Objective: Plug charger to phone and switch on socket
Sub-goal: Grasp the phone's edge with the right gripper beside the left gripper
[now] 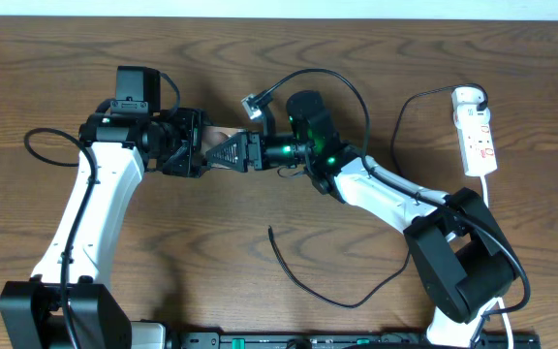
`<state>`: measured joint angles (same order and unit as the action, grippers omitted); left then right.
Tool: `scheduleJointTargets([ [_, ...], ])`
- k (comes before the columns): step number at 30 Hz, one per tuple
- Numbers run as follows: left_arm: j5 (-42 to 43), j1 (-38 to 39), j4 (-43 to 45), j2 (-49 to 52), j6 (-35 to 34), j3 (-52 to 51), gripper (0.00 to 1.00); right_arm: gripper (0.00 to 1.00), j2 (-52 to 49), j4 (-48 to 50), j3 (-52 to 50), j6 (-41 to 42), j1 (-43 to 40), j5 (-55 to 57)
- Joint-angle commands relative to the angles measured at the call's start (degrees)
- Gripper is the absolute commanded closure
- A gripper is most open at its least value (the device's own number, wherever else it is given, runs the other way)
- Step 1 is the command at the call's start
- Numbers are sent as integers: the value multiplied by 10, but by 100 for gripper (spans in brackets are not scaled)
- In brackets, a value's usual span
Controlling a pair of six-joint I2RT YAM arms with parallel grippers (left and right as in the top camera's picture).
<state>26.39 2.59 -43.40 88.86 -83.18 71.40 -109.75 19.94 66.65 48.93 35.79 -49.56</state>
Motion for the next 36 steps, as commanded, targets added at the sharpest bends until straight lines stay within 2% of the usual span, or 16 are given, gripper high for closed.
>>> scheduleJointTargets([
  [1, -1, 1, 2, -13, -12, 16, 93, 41, 5, 0, 8, 27, 5, 22],
  [3, -1, 1, 2, -13, -12, 16, 93, 49, 5, 0, 8, 42, 5, 28],
  [13, -1, 1, 2, -13, -12, 16, 93, 52, 6, 0, 8, 100, 7, 43],
  [19, -1, 12, 2, -13, -12, 16, 93, 62, 5, 1, 8, 100, 7, 44],
  [28, -1, 18, 2, -13, -12, 16, 93, 62, 5, 0, 8, 86, 13, 47],
  [36, -1, 18, 2, -13, -11, 16, 93, 81, 6, 0, 8, 65, 18, 47],
])
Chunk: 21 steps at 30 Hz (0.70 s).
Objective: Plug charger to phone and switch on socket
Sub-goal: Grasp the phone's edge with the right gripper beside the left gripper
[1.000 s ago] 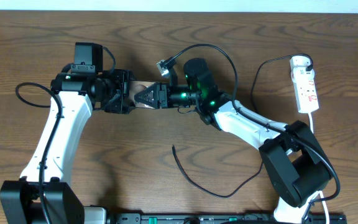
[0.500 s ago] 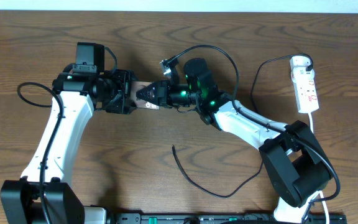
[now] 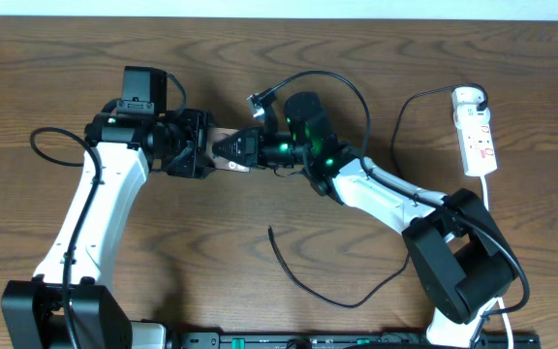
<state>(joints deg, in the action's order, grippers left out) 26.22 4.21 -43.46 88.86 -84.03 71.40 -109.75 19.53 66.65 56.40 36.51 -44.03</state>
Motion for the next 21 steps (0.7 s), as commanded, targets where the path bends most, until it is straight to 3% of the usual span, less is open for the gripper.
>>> scheduleJointTargets([
  [1, 1, 2, 3, -13, -3, 16, 93, 84, 5, 3, 8, -11, 10, -9],
  [8, 1, 8, 3, -13, -3, 16, 93, 87, 6, 3, 8, -14, 11, -9],
  [14, 1, 10, 3, -13, -2, 16, 93, 99, 5, 4, 8, -14, 11, -9],
  [18, 1, 10, 3, -13, -1, 16, 92, 99, 5, 4, 8, -14, 11, -9],
  [19, 1, 10, 3, -13, -1, 16, 86, 99, 6, 4, 8, -14, 10, -9],
  [21, 1, 10, 3, -13, 5, 16, 61, 99, 6, 4, 8, -14, 10, -9],
])
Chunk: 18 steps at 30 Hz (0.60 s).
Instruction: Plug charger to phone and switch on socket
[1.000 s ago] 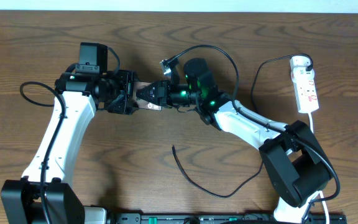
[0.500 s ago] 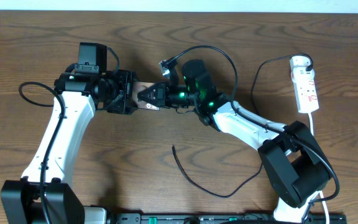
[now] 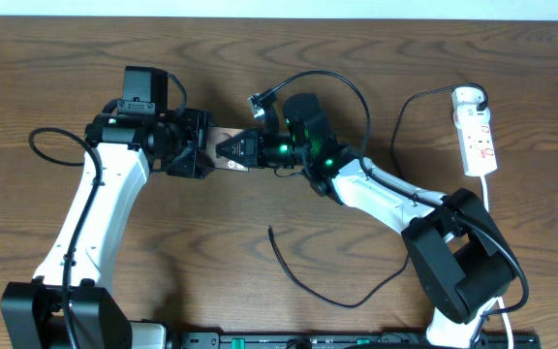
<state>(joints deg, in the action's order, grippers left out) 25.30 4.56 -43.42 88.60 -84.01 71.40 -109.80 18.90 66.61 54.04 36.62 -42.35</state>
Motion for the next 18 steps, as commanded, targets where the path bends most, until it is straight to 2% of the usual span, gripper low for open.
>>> scheduleJointTargets([
  [1, 10, 7, 2, -10, 8, 16, 44, 99, 6, 10, 8, 10, 9, -26],
  [3, 10, 7, 2, -10, 12, 16, 23, 99, 6, 10, 8, 10, 8, -26],
  [5, 10, 7, 3, -10, 19, 16, 13, 99, 6, 10, 8, 10, 6, -25],
  [13, 57, 5, 17, -10, 35, 16, 11, 99, 6, 10, 8, 9, -31, -19],
  [18, 115, -2, 50, -11, 80, 16, 10, 99, 6, 10, 8, -22, -64, -9],
])
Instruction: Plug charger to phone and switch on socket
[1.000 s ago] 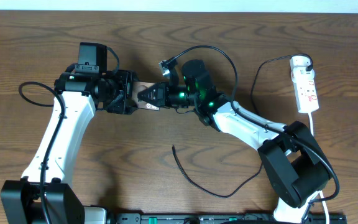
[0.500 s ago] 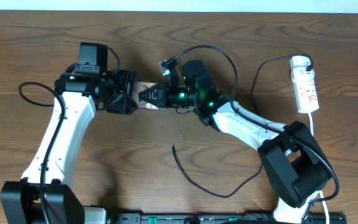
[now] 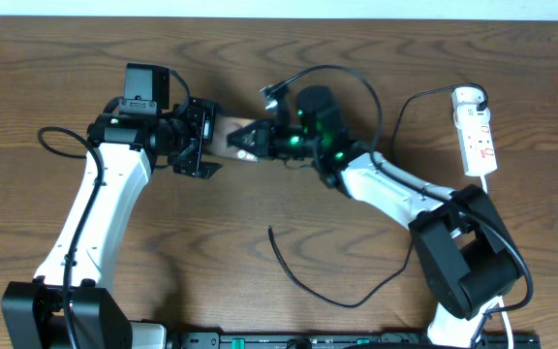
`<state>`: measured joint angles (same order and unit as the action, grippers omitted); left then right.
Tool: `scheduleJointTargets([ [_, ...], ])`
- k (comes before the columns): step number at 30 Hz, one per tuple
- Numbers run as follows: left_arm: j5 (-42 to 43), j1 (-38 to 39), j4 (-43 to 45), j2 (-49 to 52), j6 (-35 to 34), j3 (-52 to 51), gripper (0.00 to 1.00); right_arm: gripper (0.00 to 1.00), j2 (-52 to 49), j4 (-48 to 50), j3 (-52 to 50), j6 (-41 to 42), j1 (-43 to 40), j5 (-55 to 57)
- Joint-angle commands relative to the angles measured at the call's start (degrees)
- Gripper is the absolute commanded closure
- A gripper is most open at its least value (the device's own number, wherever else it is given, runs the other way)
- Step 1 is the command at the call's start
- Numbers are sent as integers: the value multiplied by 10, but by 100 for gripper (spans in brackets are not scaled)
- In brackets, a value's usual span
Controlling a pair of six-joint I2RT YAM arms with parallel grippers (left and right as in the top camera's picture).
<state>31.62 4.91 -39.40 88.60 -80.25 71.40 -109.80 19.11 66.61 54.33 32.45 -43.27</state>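
Note:
In the overhead view the phone (image 3: 225,137), a small tan slab, lies between my two grippers at the upper middle of the table. From the right, my right gripper (image 3: 247,141) is shut on the phone's right end. The left gripper (image 3: 204,139) stands at its left end, fingers spread above and below it, open. The black charger cable (image 3: 342,301) curves over the near table, its free end (image 3: 271,231) lying loose, far from both grippers. A white socket strip (image 3: 475,131) lies at the far right; its switch is too small to read.
The wooden table's far edge (image 3: 279,21) runs just behind the arms. Both arm bases stand at the near edge. A black wire (image 3: 352,82) loops above my right wrist, and another (image 3: 51,143) trails left of my left arm.
My right gripper, still on the phone, has moved up and to the right with it. The left gripper has followed slightly up and right, and its fingers stand wider apart.
At first my right gripper was wide open around the phone, with the left gripper at the phone's other end. Then the right gripper was shut on the phone. Now the phone sits farther back and right, and the left gripper stands open beside it.

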Motion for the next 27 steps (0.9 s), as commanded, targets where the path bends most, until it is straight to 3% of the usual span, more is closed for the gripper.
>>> scheduleJointTargets([
  [1, 63, -8, 16, -11, 57, 16, 10, 99, 6, 4, 8, -26, -31, 4],
  [4, 104, -24, 39, -11, 148, 16, 10, 99, 6, 1, 8, -22, -62, 14],
  [7, 118, -45, 60, -11, 266, 16, 10, 99, 6, 2, 8, 33, -97, 24],
  [11, 110, -68, 79, -10, 310, 15, 10, 99, 6, 1, 8, 165, -145, 45],
  [16, 108, -81, 230, -10, 303, -16, 10, 98, 6, 21, 8, 382, -182, 70],
  [21, 108, -81, 409, -6, 209, -77, 9, 98, 6, 64, 8, 526, -175, 66],
  [27, 108, -81, 589, 3, 109, -167, 6, 99, 6, 138, 8, 540, -141, 56],
])
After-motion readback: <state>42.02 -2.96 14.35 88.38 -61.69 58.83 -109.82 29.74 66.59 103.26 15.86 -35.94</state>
